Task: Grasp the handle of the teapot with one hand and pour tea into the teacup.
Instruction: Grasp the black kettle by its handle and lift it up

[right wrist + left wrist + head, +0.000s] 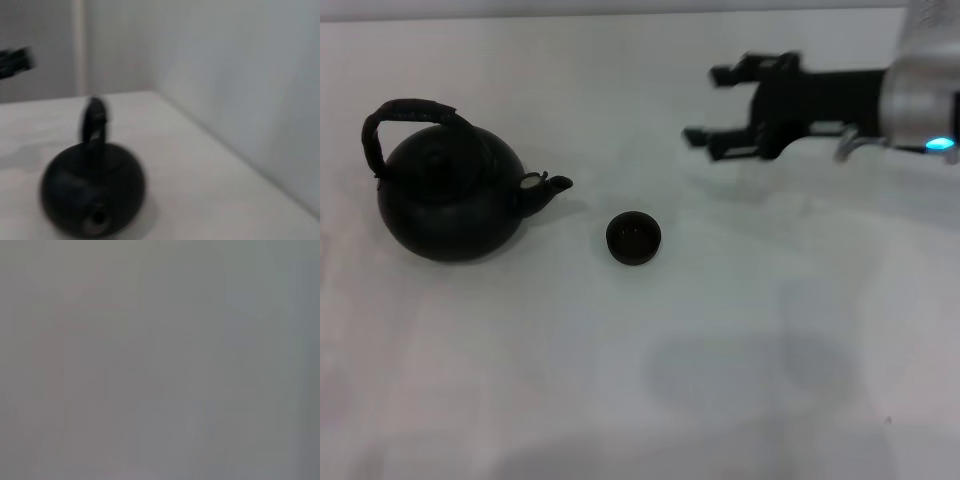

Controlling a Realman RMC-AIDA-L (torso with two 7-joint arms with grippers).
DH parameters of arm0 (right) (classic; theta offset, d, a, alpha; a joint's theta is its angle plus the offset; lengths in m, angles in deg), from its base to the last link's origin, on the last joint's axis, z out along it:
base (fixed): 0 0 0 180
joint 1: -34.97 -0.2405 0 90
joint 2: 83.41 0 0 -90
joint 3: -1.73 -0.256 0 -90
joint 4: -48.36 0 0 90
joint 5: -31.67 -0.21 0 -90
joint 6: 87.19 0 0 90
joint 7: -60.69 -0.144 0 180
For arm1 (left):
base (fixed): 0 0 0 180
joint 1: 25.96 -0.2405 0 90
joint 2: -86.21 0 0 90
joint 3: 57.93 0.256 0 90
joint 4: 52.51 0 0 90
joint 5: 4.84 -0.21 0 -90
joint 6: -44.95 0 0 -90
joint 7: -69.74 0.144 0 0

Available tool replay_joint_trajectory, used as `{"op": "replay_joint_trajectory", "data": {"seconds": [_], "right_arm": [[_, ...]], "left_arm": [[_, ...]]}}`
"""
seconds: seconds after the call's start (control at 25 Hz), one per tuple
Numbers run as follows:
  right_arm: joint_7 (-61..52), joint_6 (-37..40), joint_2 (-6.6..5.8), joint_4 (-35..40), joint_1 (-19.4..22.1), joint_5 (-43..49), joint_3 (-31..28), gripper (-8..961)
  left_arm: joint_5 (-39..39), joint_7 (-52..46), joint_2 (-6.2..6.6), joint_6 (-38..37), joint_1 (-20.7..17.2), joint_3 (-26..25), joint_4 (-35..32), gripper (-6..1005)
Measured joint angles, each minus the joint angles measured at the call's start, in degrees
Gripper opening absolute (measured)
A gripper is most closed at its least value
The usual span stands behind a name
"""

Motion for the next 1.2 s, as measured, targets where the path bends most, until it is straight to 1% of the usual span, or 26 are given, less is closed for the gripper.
{"op": "replay_joint_trajectory", "data": {"seconds": [0.16, 0.2, 0.24, 0.28, 0.4, 0.44, 0.48, 0.64, 0.8, 1.0, 1.2], "right_arm": [[1.27, -1.46, -0.32, 0.00, 1.95, -1.98, -5.63, 858], [1.67, -1.96, -0.35, 0.02, 2.39, -2.46, -6.81, 857], [2.03, -2.39, -0.37, 0.14, 2.77, -2.91, -7.74, 857], [2.35, -2.79, -0.38, 0.36, 3.12, -3.28, -8.45, 857], [2.87, -3.09, -0.41, 0.76, 3.91, -3.81, -9.13, 857], [2.89, -3.09, -0.44, 0.80, 4.09, -3.82, -9.15, 857], [2.90, -3.08, -0.46, 0.84, 4.27, -3.82, -9.17, 857], [2.92, -3.08, -0.49, 0.97, 5.02, -3.82, -9.22, 857], [2.94, -3.24, -0.50, 1.40, 5.20, -3.83, -9.25, 857], [3.20, -3.63, -0.49, 1.61, 5.53, -3.87, -9.29, 856], [4.32, -4.56, -0.49, 1.62, 5.74, -3.87, -9.32, 856]], "left_arm": [[0.00, -1.85, 0.19, -0.55, -0.74, 4.28, -0.37, 609], [0.00, -3.84, 0.49, 0.05, -0.49, 6.68, -0.41, 609], [0.00, -3.84, 0.49, 0.05, -0.49, 6.68, -0.41, 610], [-0.01, -5.03, 0.76, 0.58, -0.25, 8.09, -0.48, 610], [0.00, -8.29, 1.52, 2.64, 0.46, 12.81, -1.71, 611], [0.00, -8.83, 1.64, 3.02, 0.56, 13.68, -2.06, 612], [0.00, -10.67, 1.98, 4.59, 0.80, 16.34, -3.45, 612], [-0.05, -15.27, 2.65, 8.30, 1.32, 20.82, -7.01, 611], [-1.37, -19.31, 3.31, 10.90, 1.70, 22.28, -9.71, 611], [-3.71, -23.66, 3.60, 14.75, 2.55, 22.38, -12.33, 610], [-9.46, -30.09, 4.23, 19.71, 3.48, 22.42, -16.38, 611]]}}
